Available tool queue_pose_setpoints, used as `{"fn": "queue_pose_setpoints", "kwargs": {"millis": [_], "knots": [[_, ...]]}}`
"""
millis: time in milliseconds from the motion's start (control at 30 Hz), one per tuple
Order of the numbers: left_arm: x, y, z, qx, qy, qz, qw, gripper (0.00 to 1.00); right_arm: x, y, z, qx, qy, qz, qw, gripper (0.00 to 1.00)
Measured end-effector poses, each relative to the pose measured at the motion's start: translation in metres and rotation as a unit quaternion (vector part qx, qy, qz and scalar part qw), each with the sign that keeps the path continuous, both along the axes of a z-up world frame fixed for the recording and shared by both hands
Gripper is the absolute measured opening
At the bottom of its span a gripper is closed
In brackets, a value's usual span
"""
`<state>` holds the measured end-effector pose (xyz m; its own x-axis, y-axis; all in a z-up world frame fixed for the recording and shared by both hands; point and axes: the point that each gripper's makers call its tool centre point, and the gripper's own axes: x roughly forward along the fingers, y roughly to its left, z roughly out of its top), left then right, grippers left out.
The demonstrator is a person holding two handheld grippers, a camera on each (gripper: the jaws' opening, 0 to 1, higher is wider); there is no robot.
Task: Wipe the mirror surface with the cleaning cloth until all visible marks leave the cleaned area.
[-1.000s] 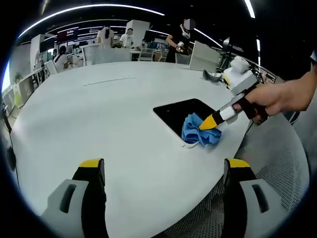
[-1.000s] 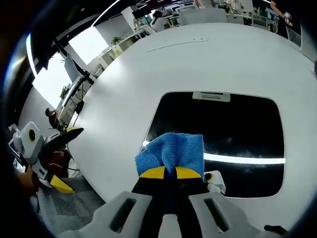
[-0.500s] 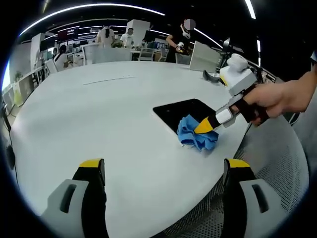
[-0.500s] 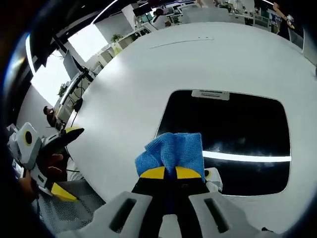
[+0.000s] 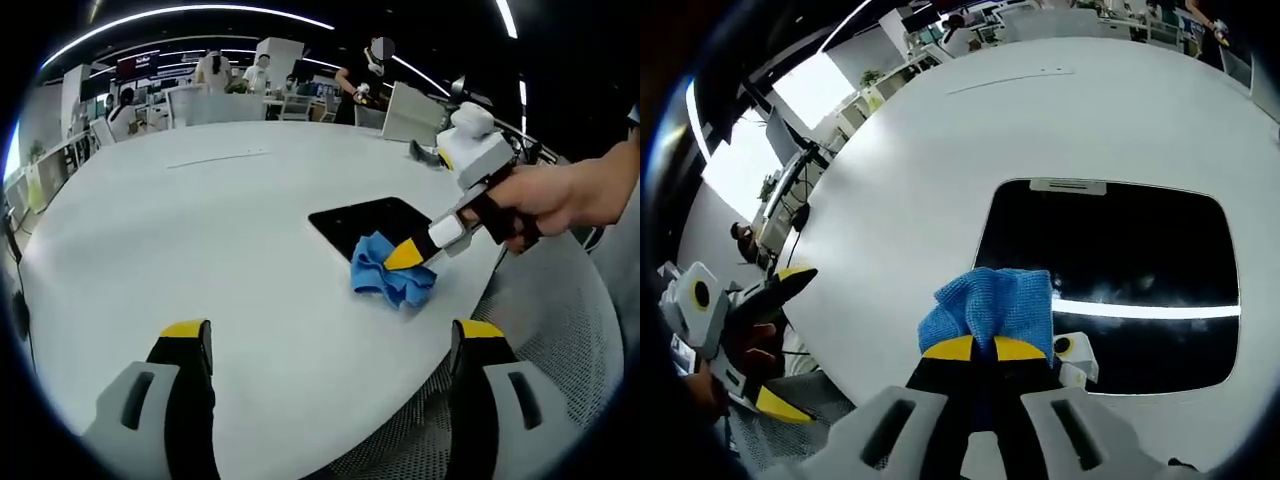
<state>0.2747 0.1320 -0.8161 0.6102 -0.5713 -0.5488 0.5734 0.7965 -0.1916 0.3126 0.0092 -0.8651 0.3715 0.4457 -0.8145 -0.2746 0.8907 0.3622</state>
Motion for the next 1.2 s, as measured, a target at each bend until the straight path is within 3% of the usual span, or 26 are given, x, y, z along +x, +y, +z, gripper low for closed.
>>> {"fn": "queue_pose_setpoints", "kwargs": {"millis": [1200], "knots": [[-0.0014, -0.0017, -0.0021, 0.001, 0.004, -0.008, 1.0, 0.99, 0.0061, 0.002, -0.0002, -0.002, -0.005, 0.007, 1.0, 0.0]]}}
